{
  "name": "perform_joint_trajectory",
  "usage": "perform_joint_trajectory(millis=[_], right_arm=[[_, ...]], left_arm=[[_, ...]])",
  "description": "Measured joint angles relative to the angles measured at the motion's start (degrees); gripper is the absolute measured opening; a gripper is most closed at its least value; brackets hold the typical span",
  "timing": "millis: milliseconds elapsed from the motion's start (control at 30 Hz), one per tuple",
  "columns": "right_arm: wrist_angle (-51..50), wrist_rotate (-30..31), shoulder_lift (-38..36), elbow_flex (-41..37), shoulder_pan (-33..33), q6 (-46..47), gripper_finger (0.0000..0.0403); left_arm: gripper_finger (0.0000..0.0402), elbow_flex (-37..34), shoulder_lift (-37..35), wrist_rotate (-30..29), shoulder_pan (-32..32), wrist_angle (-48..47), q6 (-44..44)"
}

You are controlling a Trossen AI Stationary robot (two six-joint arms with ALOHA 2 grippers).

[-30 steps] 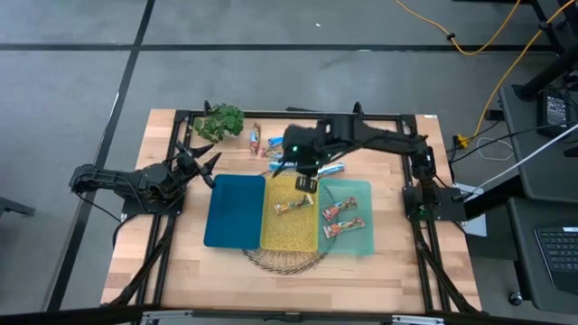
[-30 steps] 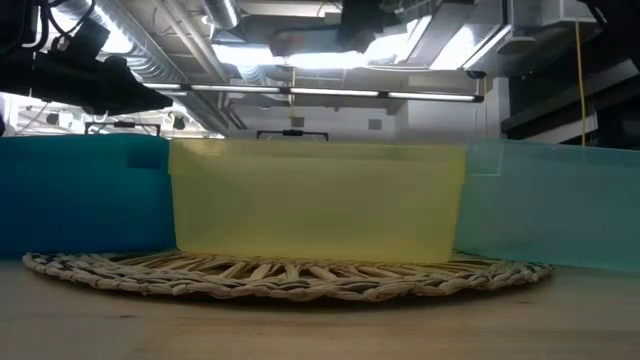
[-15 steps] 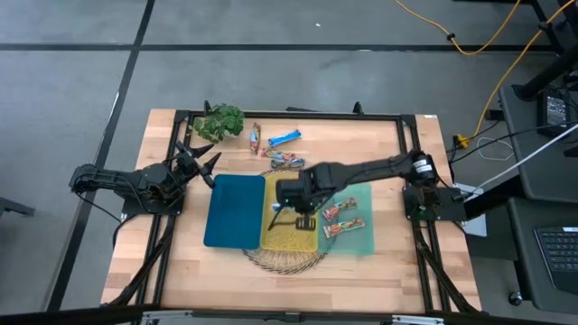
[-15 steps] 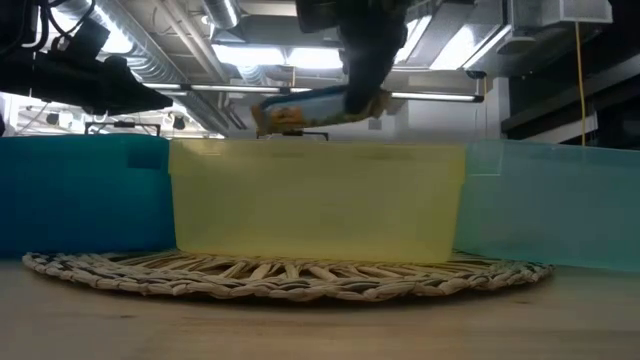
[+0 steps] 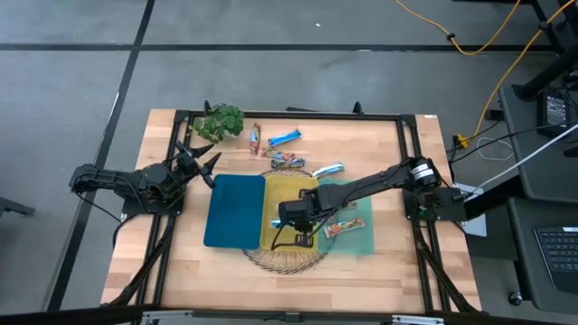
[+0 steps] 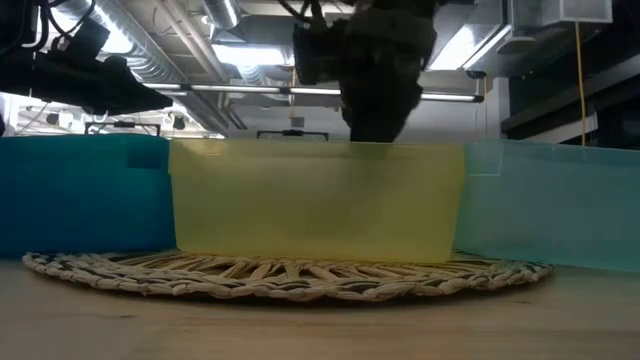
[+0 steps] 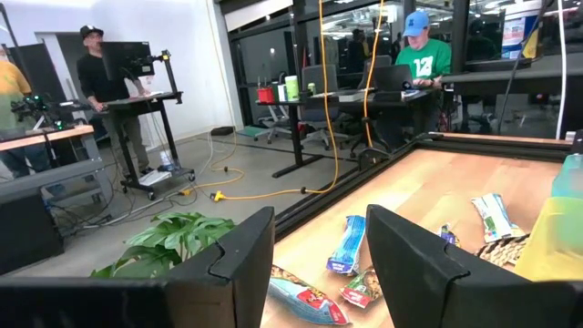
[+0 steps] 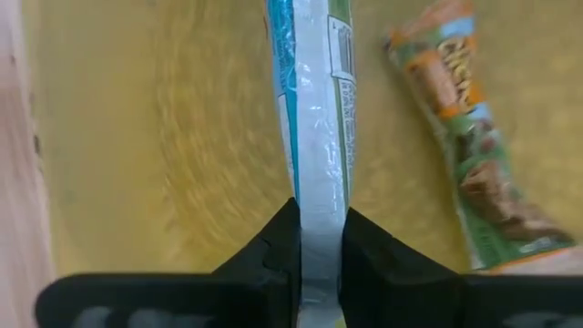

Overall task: Pick and place Granola Bars by type
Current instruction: Put the yellow granola bar into the yellow bin

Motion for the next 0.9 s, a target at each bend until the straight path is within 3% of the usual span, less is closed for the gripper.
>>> perform_joint_trajectory(millis=[233, 533, 900], right_arm=[[3.68, -3.03, 0.01, -5.03, -0.07, 1.49, 0.0055], [6.78, -3.02, 0.01, -5.79, -0.04, 1.33, 0.0059], [6.26, -1.48, 0.01, -5.37, -0.13, 1.34, 0.0136]], left_arm=[[0.0169, 0.0, -0.01, 0.0, 0.0, 0.0, 0.0], [0.0169, 0.0, -0.02, -0.01, 0.0, 0.0, 0.0], [0.0169, 0.0, 0.0, -0.02, 0.0, 0.0, 0.0]])
